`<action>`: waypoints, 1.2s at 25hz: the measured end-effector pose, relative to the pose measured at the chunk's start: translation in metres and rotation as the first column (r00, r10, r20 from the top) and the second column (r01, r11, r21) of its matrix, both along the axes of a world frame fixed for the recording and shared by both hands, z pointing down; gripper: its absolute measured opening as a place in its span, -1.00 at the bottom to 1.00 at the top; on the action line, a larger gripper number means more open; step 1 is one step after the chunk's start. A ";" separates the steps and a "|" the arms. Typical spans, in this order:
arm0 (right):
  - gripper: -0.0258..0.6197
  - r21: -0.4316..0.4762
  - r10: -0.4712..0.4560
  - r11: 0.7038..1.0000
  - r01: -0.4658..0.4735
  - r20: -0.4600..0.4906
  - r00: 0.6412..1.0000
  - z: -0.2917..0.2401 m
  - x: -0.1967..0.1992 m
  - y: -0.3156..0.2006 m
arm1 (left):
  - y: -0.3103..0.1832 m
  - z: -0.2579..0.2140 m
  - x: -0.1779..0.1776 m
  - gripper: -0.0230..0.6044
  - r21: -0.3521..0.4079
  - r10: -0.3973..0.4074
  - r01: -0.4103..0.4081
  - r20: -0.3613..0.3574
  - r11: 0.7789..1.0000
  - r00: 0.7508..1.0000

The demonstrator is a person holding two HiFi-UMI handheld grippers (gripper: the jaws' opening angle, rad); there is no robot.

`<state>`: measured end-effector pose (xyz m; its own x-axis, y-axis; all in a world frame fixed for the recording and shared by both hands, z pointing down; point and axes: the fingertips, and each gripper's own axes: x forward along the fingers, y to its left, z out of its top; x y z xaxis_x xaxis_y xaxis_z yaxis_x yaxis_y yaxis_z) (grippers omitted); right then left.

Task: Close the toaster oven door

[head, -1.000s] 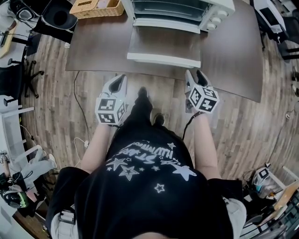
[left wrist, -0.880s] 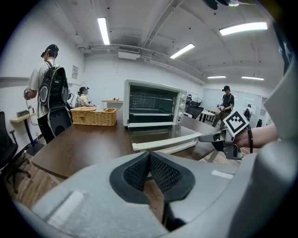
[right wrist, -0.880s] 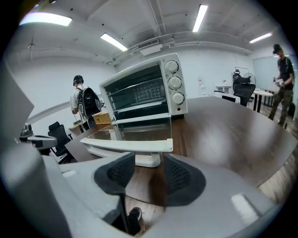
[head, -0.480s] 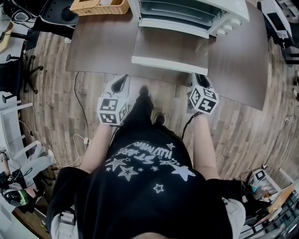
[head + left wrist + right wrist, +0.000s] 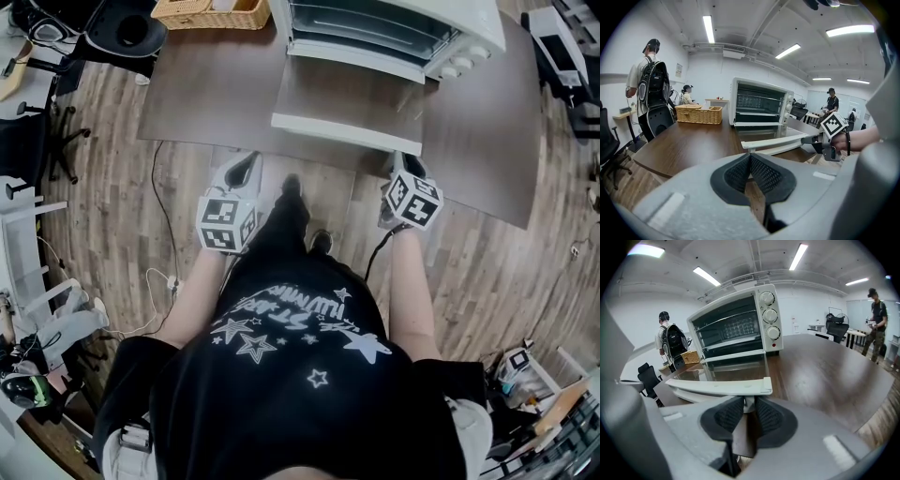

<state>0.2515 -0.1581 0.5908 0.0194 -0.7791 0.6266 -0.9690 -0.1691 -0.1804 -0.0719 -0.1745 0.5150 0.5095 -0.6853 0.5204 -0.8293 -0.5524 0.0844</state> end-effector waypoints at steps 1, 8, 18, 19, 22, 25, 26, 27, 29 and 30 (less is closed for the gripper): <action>-0.65 0.004 0.001 1.000 -0.001 0.004 1.000 -0.001 0.000 0.000 | 0.001 -0.001 -0.001 -0.89 0.000 -0.002 0.002 -0.001 1.000 1.000; -0.67 0.022 -0.002 1.000 0.002 0.009 1.000 -0.011 -0.001 0.001 | 0.012 -0.004 -0.003 -0.89 0.001 -0.007 0.007 -0.008 1.000 1.000; -0.67 0.069 0.005 0.998 -0.007 0.020 1.000 -0.041 0.003 -0.003 | 0.016 -0.017 -0.003 -0.89 0.028 -0.016 0.017 -0.019 0.999 1.000; -0.67 0.077 0.006 0.997 -0.008 0.024 1.000 -0.044 0.003 -0.004 | 0.016 -0.019 -0.004 -0.89 0.034 -0.021 0.021 -0.021 0.999 1.000; -0.67 0.100 0.015 0.995 -0.017 0.022 1.000 -0.058 0.005 -0.006 | 0.014 -0.027 -0.009 -0.89 0.060 -0.041 0.042 -0.024 0.997 0.999; -0.67 0.128 0.018 0.992 -0.021 0.022 1.000 -0.071 0.006 -0.008 | 0.010 -0.034 -0.012 -0.89 0.079 -0.045 0.047 -0.027 0.996 0.999; -0.67 0.137 0.018 0.990 -0.021 0.023 1.000 -0.076 0.006 -0.009 | 0.009 -0.036 -0.013 -0.89 0.085 -0.045 0.047 -0.029 0.995 0.999; -0.67 0.145 0.018 0.989 -0.021 0.022 1.000 -0.080 0.006 -0.010 | 0.007 -0.038 -0.014 -0.89 0.089 -0.045 0.048 -0.030 0.995 0.999; -0.67 0.158 0.021 0.987 -0.024 0.018 1.000 -0.088 0.007 -0.013 | 0.003 -0.042 -0.014 -0.89 0.099 -0.046 0.049 -0.035 0.994 0.998; -0.67 0.164 0.022 0.986 -0.024 0.017 1.000 -0.091 0.007 -0.014 | 0.001 -0.044 -0.013 -0.89 0.104 -0.046 0.050 -0.039 0.993 0.998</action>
<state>0.2588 -0.1725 0.4995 0.0302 -0.8708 0.4906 -0.9621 -0.1584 -0.2219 -0.0852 -0.1738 0.4709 0.4916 -0.7592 0.4265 -0.8527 -0.5191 0.0588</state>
